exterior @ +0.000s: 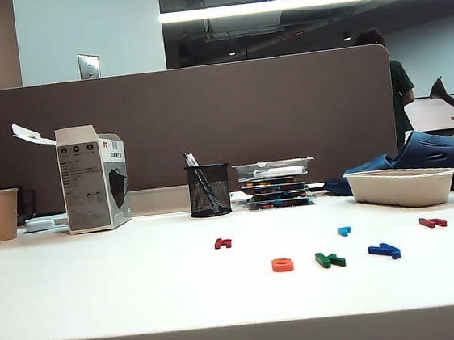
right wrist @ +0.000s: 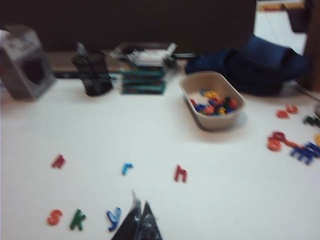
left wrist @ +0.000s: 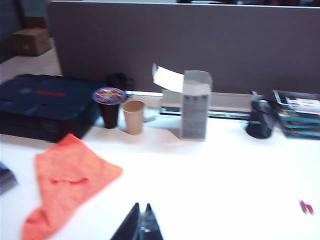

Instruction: Select the appropriate letters from the row of letter magnets placed on the table to arrange into the word "sky".

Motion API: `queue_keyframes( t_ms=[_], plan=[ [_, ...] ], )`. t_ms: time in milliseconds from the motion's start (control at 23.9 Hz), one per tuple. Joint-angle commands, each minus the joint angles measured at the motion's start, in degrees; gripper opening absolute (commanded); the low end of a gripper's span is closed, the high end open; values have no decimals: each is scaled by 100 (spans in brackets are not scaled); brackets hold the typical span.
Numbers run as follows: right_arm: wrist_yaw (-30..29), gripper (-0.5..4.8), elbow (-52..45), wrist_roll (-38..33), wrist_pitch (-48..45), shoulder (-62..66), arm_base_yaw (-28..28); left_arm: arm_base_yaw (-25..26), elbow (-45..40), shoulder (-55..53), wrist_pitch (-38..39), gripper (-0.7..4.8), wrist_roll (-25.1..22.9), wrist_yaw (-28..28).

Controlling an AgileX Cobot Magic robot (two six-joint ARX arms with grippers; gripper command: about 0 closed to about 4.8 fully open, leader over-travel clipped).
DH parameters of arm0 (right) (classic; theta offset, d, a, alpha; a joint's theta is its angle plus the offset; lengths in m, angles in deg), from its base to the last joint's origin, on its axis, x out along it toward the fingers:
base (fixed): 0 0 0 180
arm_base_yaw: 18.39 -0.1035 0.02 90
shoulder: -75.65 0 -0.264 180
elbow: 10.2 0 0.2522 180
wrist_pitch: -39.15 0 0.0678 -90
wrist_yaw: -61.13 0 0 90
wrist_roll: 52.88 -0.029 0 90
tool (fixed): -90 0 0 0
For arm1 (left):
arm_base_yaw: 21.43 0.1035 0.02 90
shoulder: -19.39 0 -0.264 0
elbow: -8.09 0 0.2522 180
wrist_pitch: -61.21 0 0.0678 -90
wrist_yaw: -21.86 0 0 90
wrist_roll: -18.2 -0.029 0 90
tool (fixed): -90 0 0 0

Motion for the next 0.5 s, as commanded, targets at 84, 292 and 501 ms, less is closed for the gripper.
queue_keyframes(
  t_ms=[84,292,501],
  plan=[
    [-166,-6,-160,-199,-358,-131,-13,-4,-758,879,-94,-5,144,184],
    [-114,-6,-535,-470,-957,-208,-17,-44,-1429,1003,-549,-5,144,581],
    [332,-6,-1429,-507,-1801,-326,-17,-44,-2669,1003,-2813,-5,295,826]
  ],
)
